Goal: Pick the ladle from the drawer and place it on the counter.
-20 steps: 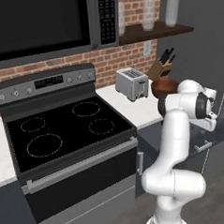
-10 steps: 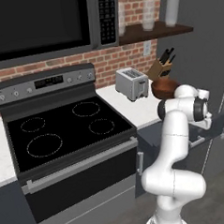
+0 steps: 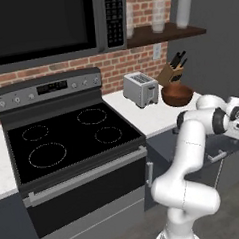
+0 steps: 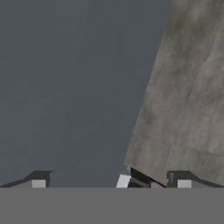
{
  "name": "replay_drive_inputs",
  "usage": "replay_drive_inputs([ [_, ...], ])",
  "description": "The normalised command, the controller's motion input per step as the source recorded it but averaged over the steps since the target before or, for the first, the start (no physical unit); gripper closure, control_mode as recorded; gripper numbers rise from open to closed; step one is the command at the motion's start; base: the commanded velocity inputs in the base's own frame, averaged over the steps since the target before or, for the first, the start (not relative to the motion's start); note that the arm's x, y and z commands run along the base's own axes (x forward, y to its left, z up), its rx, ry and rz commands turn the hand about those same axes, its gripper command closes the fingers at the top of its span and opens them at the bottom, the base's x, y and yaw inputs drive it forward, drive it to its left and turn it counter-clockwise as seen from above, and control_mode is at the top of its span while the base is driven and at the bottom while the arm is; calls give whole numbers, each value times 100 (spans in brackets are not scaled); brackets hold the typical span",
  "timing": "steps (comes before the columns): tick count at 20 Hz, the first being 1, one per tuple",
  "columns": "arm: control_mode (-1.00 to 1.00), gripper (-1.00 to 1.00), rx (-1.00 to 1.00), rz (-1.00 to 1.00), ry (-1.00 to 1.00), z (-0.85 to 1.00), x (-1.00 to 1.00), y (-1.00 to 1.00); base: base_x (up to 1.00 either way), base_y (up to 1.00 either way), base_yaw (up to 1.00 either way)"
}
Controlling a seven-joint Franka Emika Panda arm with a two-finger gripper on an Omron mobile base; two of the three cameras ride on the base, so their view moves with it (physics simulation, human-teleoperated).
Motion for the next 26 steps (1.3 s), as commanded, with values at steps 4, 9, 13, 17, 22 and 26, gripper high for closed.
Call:
replay_drive_inputs([
  [4,-100,-100,0,1,-3,0,-100,-100,0,0,0],
  [9,-100,-100,1,8,-16,0,-100,-100,0,0,0],
  [13,-100,-100,5,18,-27,0,-100,-100,0,0,0],
  [17,-100,-100,18,14,-32,37,-100,-80,0,0,0],
  [22,-100,-100,19,-2,-16,100,-73,4,0,0,0],
  [26,-100,-100,3,-14,-2,100,-10,77,0,0,0],
])
